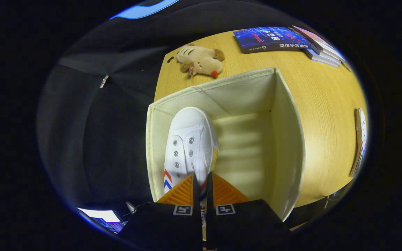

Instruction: Open the storage box then place both shoes into the box .Put the left shoe in first, then the right shoe, with the right side of both shoes facing outward in a uniform manner.

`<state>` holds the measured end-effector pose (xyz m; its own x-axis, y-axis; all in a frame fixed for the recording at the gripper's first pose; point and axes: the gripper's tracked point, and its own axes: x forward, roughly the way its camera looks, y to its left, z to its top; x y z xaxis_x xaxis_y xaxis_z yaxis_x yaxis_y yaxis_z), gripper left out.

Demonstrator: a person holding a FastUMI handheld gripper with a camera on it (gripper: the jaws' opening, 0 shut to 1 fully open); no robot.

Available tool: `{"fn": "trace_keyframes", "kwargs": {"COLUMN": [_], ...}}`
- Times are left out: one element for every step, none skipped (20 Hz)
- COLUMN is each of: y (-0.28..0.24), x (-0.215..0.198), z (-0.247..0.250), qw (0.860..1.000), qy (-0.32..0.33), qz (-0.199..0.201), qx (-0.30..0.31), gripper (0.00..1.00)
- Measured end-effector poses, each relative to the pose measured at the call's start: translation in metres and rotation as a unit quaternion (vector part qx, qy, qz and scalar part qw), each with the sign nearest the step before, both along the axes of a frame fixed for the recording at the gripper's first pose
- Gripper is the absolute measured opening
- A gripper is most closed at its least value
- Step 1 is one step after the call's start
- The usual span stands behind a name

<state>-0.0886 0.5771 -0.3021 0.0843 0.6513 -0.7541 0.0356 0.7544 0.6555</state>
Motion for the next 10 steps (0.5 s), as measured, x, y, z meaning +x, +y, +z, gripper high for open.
{"fn": "trace_keyframes", "kwargs": {"y": [0.000, 0.000, 0.001, 0.001, 0.004, 0.011, 0.018, 0.020, 0.019, 0.019], "x": [0.000, -0.001, -0.001, -0.001, -0.003, -0.006, -0.003, -0.002, 0.002, 0.003], "z": [0.000, -0.001, -0.003, -0.005, -0.008, -0.004, -0.001, 0.003, 0.009, 0.011], "qw": [1.000, 1.000, 1.000, 1.000, 1.000, 1.000, 1.000, 0.999, 0.999, 0.999], "qy": [0.000, -0.001, -0.002, -0.003, 0.000, 0.009, 0.010, 0.001, -0.009, -0.015], "qz": [0.001, 0.002, 0.004, 0.005, 0.012, 0.010, 0.008, 0.008, 0.011, 0.018], "qx": [-0.001, -0.003, -0.004, -0.007, -0.007, 0.012, 0.027, 0.031, 0.035, 0.038], "gripper": [0.09, 0.09, 0.09, 0.09, 0.09, 0.14, 0.27, 0.39, 0.52, 0.65]}}
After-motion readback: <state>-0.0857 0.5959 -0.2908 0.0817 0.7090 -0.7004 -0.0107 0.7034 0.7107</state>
